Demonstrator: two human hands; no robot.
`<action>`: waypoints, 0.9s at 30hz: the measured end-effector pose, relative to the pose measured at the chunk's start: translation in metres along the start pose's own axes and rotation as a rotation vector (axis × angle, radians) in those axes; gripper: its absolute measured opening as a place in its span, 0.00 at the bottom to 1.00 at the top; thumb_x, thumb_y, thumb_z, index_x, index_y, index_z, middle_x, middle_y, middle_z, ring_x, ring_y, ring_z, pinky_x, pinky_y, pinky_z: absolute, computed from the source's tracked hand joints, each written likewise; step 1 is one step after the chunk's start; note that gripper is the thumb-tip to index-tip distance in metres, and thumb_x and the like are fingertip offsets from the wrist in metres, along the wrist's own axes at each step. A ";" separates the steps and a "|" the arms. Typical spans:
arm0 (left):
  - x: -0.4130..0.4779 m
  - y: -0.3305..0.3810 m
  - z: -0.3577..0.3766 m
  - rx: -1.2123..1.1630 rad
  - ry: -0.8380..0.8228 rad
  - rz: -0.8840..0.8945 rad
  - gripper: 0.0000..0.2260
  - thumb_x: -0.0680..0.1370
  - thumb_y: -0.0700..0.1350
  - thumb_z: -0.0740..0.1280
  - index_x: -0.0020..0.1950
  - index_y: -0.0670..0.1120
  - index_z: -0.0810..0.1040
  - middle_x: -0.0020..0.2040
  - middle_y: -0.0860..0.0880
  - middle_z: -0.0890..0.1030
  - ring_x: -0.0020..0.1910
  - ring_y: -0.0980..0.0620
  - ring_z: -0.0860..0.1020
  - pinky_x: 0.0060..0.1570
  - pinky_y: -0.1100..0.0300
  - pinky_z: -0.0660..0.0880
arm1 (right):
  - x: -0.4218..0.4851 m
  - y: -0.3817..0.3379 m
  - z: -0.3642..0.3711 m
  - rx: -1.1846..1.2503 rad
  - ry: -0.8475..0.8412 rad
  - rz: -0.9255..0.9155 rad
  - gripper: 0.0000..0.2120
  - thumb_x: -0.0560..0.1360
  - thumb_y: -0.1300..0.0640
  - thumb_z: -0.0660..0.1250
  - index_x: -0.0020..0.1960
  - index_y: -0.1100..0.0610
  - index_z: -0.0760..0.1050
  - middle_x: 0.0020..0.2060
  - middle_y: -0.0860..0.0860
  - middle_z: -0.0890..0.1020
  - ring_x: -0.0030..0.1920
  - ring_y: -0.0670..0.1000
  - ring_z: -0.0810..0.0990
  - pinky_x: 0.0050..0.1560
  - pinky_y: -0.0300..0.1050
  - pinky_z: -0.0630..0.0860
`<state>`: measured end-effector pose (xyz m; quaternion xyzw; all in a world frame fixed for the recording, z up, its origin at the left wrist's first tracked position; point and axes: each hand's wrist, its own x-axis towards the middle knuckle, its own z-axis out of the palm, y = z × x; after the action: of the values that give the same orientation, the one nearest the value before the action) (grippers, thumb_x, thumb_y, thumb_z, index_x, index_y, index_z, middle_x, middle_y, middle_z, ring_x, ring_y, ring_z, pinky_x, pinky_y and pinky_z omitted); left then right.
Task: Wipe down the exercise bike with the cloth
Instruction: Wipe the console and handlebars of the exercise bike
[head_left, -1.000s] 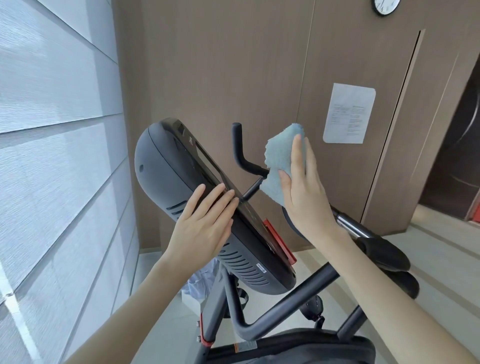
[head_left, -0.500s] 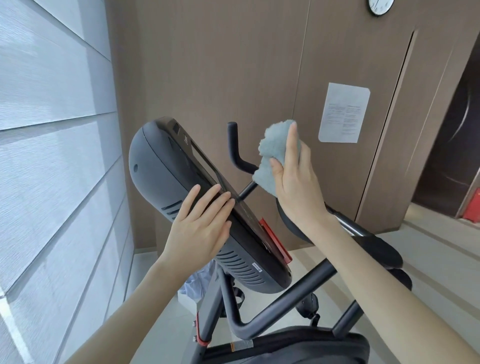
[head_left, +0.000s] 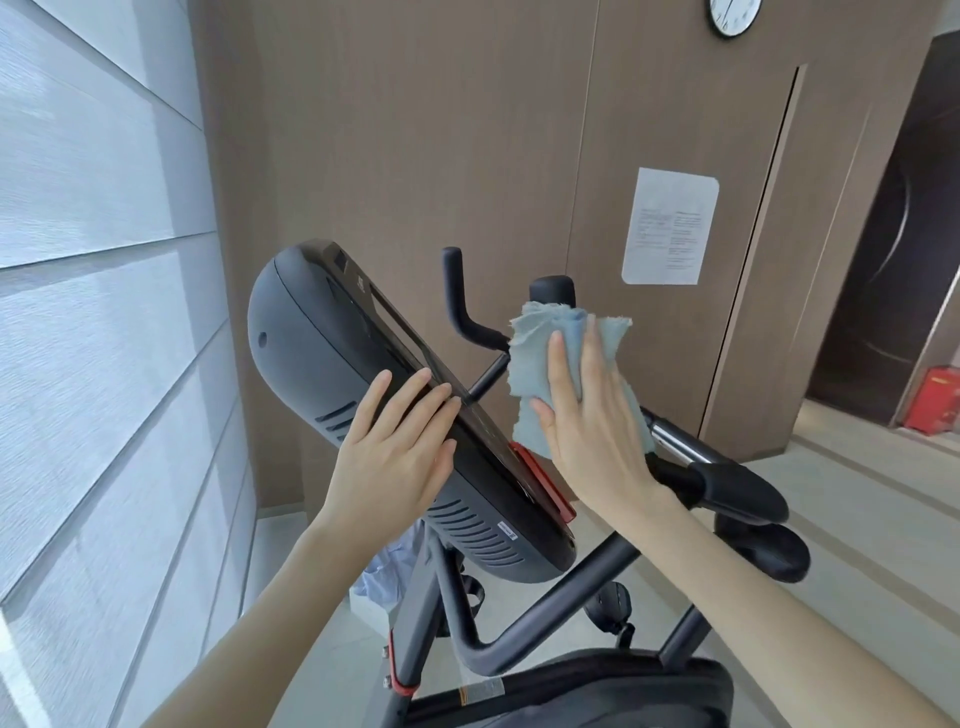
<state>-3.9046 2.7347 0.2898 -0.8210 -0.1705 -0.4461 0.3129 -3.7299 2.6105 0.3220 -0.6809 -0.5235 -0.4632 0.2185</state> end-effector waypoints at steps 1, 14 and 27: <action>0.000 0.000 0.000 -0.001 -0.001 0.000 0.16 0.80 0.47 0.58 0.62 0.42 0.78 0.62 0.46 0.78 0.68 0.44 0.70 0.72 0.44 0.56 | 0.013 -0.001 -0.002 -0.014 0.018 -0.024 0.28 0.79 0.52 0.57 0.73 0.66 0.57 0.71 0.70 0.58 0.70 0.68 0.60 0.66 0.59 0.66; 0.001 0.004 -0.004 0.002 -0.021 -0.032 0.17 0.79 0.47 0.58 0.62 0.42 0.78 0.62 0.46 0.78 0.68 0.44 0.71 0.72 0.44 0.56 | 0.006 0.003 0.013 -0.274 -0.010 -0.286 0.16 0.76 0.56 0.65 0.61 0.63 0.74 0.73 0.59 0.61 0.74 0.59 0.56 0.70 0.62 0.55; 0.000 0.004 -0.004 0.031 -0.055 -0.021 0.17 0.80 0.48 0.57 0.63 0.43 0.77 0.63 0.46 0.77 0.69 0.45 0.68 0.73 0.43 0.55 | 0.062 0.013 -0.013 0.059 0.050 -0.199 0.23 0.80 0.53 0.52 0.72 0.64 0.62 0.73 0.64 0.59 0.74 0.62 0.55 0.71 0.56 0.57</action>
<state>-3.9046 2.7292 0.2895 -0.8261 -0.1943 -0.4240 0.3161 -3.7223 2.6276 0.3841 -0.6070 -0.5962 -0.4841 0.2044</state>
